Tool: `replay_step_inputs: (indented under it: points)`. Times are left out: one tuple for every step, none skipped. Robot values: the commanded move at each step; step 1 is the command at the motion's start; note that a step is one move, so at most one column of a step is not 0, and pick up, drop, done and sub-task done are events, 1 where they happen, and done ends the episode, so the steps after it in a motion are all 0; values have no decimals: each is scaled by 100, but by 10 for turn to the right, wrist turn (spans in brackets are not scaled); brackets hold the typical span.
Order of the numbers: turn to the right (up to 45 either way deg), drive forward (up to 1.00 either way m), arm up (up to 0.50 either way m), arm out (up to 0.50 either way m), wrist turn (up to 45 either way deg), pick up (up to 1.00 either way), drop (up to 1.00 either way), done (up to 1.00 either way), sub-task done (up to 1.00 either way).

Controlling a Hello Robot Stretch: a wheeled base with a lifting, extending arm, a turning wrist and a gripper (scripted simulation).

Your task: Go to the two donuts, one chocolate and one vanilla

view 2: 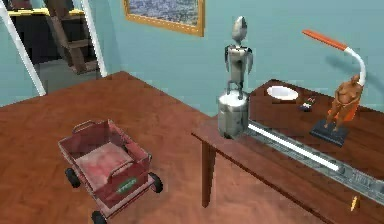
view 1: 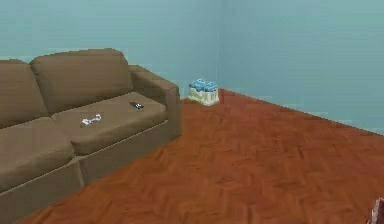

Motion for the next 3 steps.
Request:
replay_step_inputs:
  points:
    - [30, 0, 0, 0, 0, 0, 0, 0, 0]
    - [0, 75, 0, 0, 0, 0, 0, 0, 0]
    - [390, 0, 0, 0, 0, 0, 0, 0, 0]
